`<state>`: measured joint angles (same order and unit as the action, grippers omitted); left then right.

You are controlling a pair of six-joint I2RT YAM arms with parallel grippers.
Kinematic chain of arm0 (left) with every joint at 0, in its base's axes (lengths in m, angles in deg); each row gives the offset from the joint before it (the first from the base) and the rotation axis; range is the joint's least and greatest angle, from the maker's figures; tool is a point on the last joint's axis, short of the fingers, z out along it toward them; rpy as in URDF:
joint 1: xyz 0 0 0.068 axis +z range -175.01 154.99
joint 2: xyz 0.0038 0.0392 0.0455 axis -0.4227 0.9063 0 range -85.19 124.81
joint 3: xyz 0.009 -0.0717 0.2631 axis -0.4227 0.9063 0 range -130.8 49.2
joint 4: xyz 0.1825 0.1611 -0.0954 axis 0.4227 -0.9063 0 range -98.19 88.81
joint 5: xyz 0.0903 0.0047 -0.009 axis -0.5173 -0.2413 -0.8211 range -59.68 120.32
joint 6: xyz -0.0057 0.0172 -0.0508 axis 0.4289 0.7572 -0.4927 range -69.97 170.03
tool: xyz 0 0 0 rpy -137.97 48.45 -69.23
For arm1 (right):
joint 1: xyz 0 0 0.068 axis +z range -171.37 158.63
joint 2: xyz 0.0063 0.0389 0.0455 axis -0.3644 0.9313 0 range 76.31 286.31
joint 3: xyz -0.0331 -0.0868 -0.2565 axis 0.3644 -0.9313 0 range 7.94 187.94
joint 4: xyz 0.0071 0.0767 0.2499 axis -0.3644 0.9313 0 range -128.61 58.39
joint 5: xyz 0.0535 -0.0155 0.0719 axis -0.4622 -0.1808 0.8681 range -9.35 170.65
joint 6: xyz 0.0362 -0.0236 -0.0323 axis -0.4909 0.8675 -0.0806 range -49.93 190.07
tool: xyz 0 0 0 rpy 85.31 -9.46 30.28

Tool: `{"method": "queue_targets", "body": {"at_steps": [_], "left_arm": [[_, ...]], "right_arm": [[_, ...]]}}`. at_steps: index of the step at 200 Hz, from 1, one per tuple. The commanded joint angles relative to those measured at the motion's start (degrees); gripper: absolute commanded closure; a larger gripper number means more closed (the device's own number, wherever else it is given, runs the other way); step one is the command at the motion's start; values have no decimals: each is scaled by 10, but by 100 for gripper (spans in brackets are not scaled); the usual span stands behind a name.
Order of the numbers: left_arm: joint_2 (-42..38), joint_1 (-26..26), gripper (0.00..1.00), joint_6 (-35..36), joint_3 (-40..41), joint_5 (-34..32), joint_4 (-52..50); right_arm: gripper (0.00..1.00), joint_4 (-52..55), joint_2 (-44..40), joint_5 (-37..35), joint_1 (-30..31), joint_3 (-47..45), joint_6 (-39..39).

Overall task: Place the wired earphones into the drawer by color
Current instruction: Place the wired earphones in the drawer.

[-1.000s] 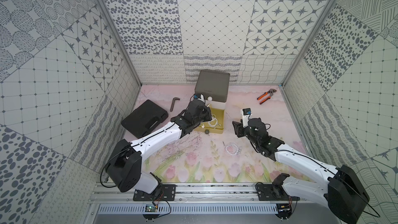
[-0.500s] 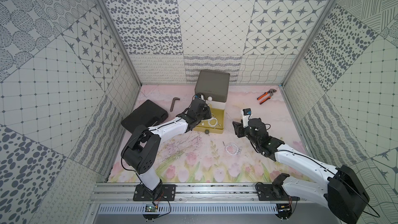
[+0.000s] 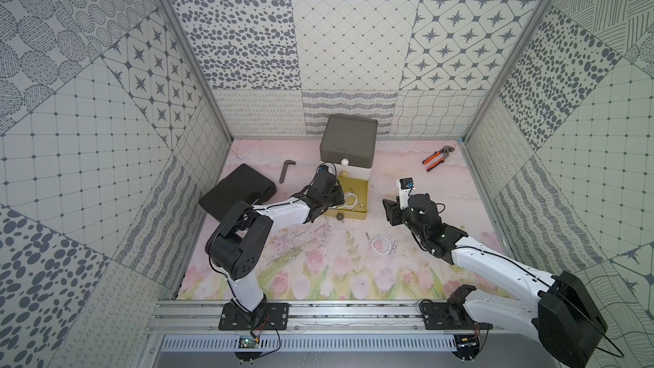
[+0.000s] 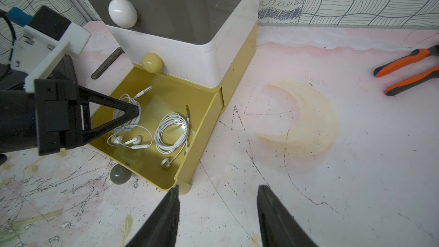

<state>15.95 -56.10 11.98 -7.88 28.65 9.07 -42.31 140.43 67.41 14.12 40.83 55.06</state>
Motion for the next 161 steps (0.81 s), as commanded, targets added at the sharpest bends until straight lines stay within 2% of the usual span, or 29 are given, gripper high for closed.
{"method": "queue_targets", "body": {"at_steps": [1,21,49,91,123,161], "left_arm": [[-7,2,68,-9,3,5,35],[-23,3,44,-11,6,3,24],[-66,7,27,-13,30,2,11],[-184,10,1,9,101,-11,-29],[-274,11,1,45,144,12,-91],[-374,12,1,57,216,14,-128]], "right_arm": [[44,-21,-2,10,-2,-2,-7],[44,-9,10,28,-3,9,-7],[44,24,36,57,-3,30,-15],[44,82,48,106,-2,39,-68],[44,150,55,140,-2,49,-88],[44,220,61,158,-2,53,-93]]}}
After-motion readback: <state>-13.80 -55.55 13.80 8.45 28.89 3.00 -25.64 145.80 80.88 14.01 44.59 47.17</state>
